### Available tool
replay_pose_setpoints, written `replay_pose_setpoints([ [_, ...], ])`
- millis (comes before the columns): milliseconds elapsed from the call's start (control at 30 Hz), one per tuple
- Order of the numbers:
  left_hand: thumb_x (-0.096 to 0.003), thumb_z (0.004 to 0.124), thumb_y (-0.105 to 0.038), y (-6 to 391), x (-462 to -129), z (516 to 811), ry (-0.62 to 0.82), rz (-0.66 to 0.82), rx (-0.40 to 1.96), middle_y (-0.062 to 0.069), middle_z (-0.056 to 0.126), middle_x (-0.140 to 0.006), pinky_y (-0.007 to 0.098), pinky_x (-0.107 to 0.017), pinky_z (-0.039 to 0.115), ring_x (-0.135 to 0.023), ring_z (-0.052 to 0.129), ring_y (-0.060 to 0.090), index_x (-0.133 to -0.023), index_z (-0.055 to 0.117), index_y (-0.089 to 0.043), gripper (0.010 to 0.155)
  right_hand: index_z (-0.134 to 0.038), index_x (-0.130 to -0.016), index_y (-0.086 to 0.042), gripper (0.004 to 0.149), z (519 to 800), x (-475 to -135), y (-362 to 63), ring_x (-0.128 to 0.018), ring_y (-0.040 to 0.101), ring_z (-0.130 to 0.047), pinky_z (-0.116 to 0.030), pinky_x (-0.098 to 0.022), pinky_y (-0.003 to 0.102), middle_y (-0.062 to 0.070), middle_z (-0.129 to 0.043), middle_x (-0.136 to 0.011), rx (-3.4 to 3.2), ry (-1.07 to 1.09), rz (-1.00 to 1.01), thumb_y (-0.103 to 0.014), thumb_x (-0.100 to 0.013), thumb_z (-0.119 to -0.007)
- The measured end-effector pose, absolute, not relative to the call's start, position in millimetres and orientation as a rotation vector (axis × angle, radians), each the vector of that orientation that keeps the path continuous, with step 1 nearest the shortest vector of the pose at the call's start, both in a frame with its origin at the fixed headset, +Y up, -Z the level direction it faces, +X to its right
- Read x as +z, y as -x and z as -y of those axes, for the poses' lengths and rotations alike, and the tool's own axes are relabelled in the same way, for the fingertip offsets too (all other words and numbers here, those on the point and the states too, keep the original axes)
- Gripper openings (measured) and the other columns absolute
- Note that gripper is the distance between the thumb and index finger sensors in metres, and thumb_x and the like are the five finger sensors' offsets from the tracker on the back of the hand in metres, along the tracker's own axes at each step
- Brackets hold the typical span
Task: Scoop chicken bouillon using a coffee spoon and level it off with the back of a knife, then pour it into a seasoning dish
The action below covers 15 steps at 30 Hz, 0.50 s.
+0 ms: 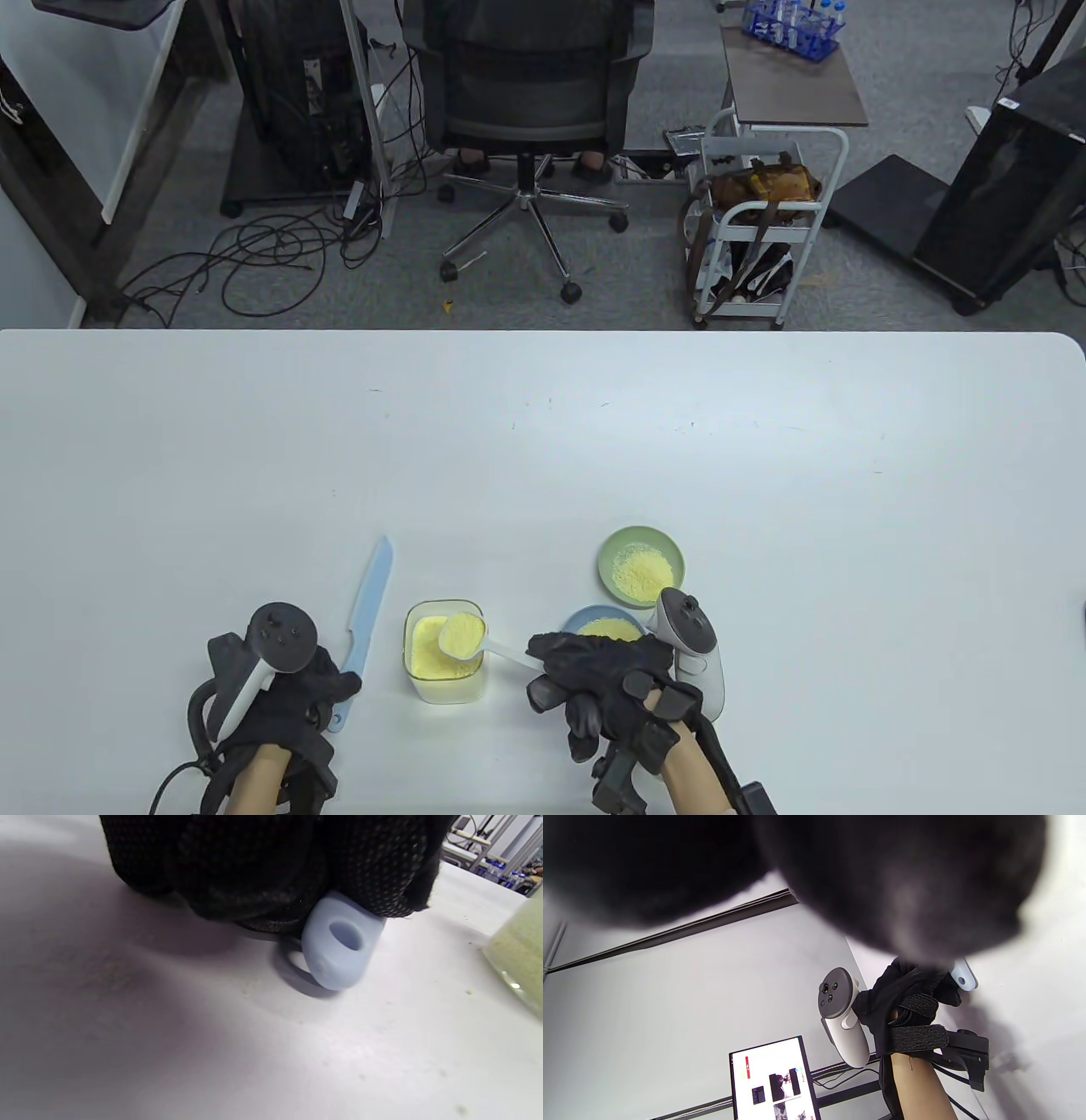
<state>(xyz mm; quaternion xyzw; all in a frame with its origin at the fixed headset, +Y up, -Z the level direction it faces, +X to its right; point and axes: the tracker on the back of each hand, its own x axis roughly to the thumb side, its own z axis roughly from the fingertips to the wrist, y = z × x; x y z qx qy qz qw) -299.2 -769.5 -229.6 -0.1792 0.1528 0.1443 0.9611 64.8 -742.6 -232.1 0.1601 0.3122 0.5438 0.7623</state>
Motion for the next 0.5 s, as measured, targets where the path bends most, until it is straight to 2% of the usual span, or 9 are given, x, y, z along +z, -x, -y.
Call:
replay_pose_setpoints([
  [167,-0.0323,0.093,-0.044,297,-228,766,0.329,-0.298,0.276,0.008,0.099,-0.045,0.04,-0.044,0.081,-0.02,0.097,0.011,-0.066,0.09,-0.015,0.044,-0.051,-0.076,0.014,0.042,743,-231,-69,-0.009,-0.004,-0.095,-0.091,0.0,0.022,0.033,-0.081,-0.046,1.169,-0.349,-0.663,-0.012,-0.047,-0.067],
  [267,-0.0366,0.087,-0.05,296,-224,758,0.248,-0.284,0.331,0.01,0.1,-0.053,0.042,-0.047,0.079,-0.028,0.101,0.014,-0.074,0.087,-0.014,0.052,-0.051,-0.076,0.014,0.042,740,-230,-76,-0.009,-0.004,-0.095,-0.091,0.001,0.022,0.033,-0.081,-0.046,1.157,-0.354,-0.636,-0.012,-0.047,-0.068],
  [333,-0.0406,0.079,-0.054,297,-219,750,0.138,-0.268,0.407,0.012,0.099,-0.065,0.045,-0.053,0.076,-0.04,0.103,0.018,-0.083,0.083,-0.014,0.058,-0.051,-0.076,0.014,0.042,739,-229,-84,-0.008,-0.004,-0.095,-0.091,0.001,0.022,0.033,-0.081,-0.046,1.161,-0.351,-0.61,-0.012,-0.047,-0.068],
  [433,-0.0429,0.067,-0.061,296,-212,745,-0.081,-0.226,0.543,0.013,0.085,-0.094,0.052,-0.064,0.067,-0.073,0.097,0.03,-0.098,0.068,-0.019,0.069,-0.051,-0.076,0.013,0.042,738,-227,-102,-0.009,-0.005,-0.095,-0.091,0.0,0.022,0.032,-0.081,-0.047,1.18,-0.339,-0.579,-0.013,-0.047,-0.067],
  [500,-0.0436,0.059,-0.065,295,-212,745,-0.053,-0.193,0.551,0.013,0.071,-0.106,0.055,-0.068,0.062,-0.088,0.086,0.033,-0.105,0.055,-0.022,0.076,-0.051,-0.076,0.013,0.042,741,-226,-123,-0.009,-0.004,-0.095,-0.091,0.0,0.022,0.032,-0.081,-0.047,1.195,-0.296,-0.539,-0.013,-0.047,-0.068],
])
